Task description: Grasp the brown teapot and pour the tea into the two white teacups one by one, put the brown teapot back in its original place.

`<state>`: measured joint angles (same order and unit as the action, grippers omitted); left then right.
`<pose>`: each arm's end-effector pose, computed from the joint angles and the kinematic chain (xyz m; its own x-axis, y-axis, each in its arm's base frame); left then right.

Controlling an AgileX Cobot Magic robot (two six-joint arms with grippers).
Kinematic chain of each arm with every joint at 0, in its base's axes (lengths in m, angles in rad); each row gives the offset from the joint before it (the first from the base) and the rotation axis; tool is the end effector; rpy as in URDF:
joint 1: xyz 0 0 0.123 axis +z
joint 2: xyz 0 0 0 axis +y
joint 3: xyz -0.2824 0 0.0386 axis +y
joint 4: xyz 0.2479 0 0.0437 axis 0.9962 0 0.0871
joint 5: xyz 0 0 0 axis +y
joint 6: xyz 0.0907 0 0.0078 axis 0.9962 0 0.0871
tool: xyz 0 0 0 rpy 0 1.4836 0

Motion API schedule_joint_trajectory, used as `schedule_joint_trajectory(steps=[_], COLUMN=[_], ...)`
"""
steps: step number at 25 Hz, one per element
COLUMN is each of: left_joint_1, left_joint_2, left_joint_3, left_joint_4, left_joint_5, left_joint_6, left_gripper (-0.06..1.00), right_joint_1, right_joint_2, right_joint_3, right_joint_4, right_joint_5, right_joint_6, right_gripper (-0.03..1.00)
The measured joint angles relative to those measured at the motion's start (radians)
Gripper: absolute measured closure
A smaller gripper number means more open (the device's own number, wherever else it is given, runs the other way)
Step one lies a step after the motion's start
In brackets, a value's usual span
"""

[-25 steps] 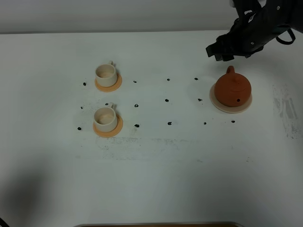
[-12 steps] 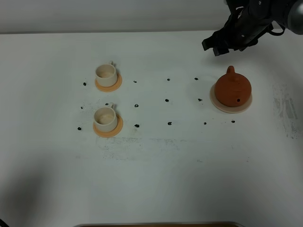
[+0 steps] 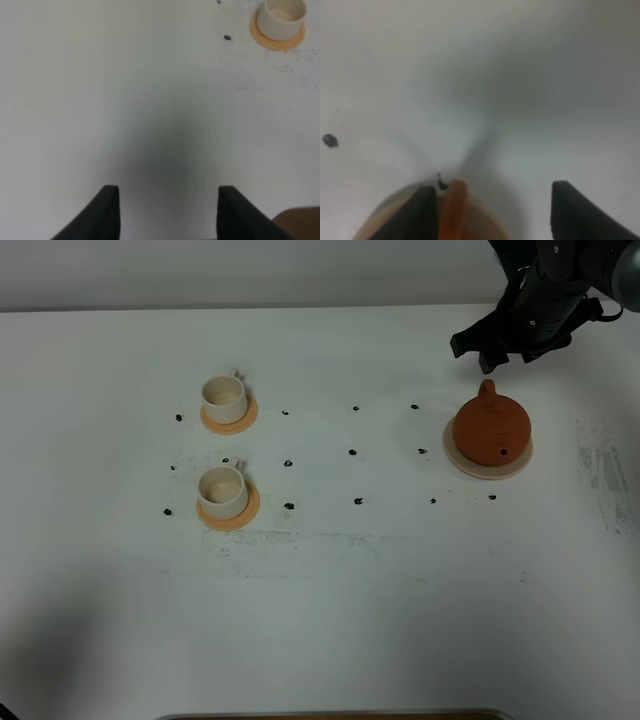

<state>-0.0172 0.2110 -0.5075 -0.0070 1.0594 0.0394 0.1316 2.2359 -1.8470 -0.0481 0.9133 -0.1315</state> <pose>0.0272 -0.0010 0.2771 -0.6242 0.0467 -0.7799 0.0444 0.9987 0.0242 0.4785 0.0598 0.1825 -0.8982 -0.2804 -0.3386 -0.2653 0.9599 -0.0911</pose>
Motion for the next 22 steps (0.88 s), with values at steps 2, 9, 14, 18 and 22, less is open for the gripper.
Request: schedule_joint_trajectory(steps=[2, 9, 14, 18, 22], left_joint_1=[0.0, 0.0, 0.0, 0.0, 0.0], left_joint_2=[0.0, 0.0, 0.0, 0.0, 0.0], left_joint_3=[0.0, 0.0, 0.0, 0.0, 0.001], left_joint_4=[0.0, 0.0, 0.0, 0.0, 0.0], left_joint_5=[0.0, 0.0, 0.0, 0.0, 0.0], left_joint_6=[0.0, 0.0, 0.0, 0.0, 0.0], left_gripper=[0.48, 0.48, 0.48, 0.48, 0.48], right_joint_1=[-0.011, -0.022, -0.022, -0.022, -0.022], right_joint_2=[0.0, 0.0, 0.0, 0.0, 0.0], right_joint_3=[0.0, -0.001, -0.001, -0.001, -0.001], right_joint_4=[0.003, 0.037, 0.114, 0.139, 0.146], right_joint_5=[0.002, 0.022, 0.022, 0.023, 0.04], right_joint_6=[0.0, -0.002, -0.012, -0.018, -0.018], right_gripper=[0.46, 0.46, 0.46, 0.46, 0.46])
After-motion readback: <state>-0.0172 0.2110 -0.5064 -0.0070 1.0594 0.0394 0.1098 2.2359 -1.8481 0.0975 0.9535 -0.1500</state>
